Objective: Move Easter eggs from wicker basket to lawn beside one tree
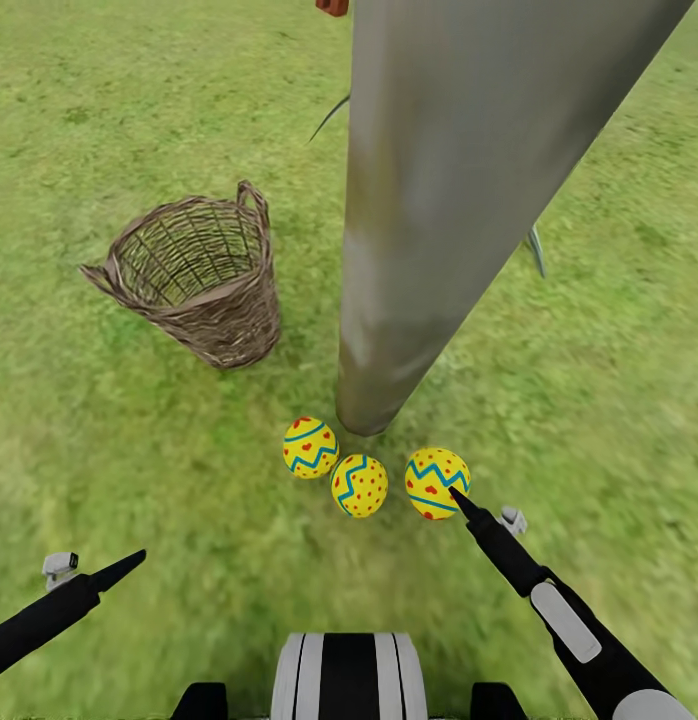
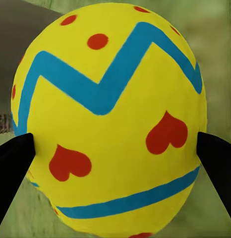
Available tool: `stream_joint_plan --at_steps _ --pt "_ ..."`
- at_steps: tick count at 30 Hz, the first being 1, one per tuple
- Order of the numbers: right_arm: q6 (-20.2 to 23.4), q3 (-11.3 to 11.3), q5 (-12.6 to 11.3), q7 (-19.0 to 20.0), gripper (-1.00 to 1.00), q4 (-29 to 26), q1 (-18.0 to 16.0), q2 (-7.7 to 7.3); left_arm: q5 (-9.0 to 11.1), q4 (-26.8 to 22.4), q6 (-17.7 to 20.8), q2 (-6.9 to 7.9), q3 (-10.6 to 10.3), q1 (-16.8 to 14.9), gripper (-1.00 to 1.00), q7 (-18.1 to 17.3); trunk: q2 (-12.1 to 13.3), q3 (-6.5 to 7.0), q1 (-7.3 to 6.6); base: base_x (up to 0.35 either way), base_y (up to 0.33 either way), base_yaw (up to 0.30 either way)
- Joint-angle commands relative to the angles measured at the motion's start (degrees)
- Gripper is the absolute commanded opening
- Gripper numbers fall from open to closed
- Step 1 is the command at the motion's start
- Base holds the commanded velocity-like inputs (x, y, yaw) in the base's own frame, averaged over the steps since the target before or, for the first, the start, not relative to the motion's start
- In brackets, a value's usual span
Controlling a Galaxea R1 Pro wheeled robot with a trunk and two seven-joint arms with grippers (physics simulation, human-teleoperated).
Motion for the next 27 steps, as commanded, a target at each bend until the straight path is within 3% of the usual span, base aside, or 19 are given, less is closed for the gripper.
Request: stream_joint_plan --at_steps 1,16,20,27 --pt "0.4 0.1 -0.6 0.1 -1.0 0.0 0.0 -0.05 0.1 0.0 0.6 0.0 0.0 0.0 1.0 -0.2 0.0 -0.26 0.02 0.0 0.0 0.0" --pt "0.4 0.1 -0.5 0.1 -1.0 0.0 0.0 -0.05 0.1 0.0 0.6 0.0 0.1 0.0 1.0 -0.2 -0.2 -3.58 0.4 0.0 0.0 0.0" --pt "0.4 0.1 -0.4 0.1 -1.0 0.0 0.0 -0.05 0.1 0.0 0.6 0.0 0.1 0.0 1.0 -0.2 -0.2 -3.58 0.4 0.0 0.0 0.0" --pt "0.4 0.1 -0.3 0.2 -1.0 0.0 0.0 -0.05 0.1 0.0 0.6 0.0 0.1 0.0 1.0 -0.2 -0.3 -5.13 0.58 0.0 0.0 0.0"
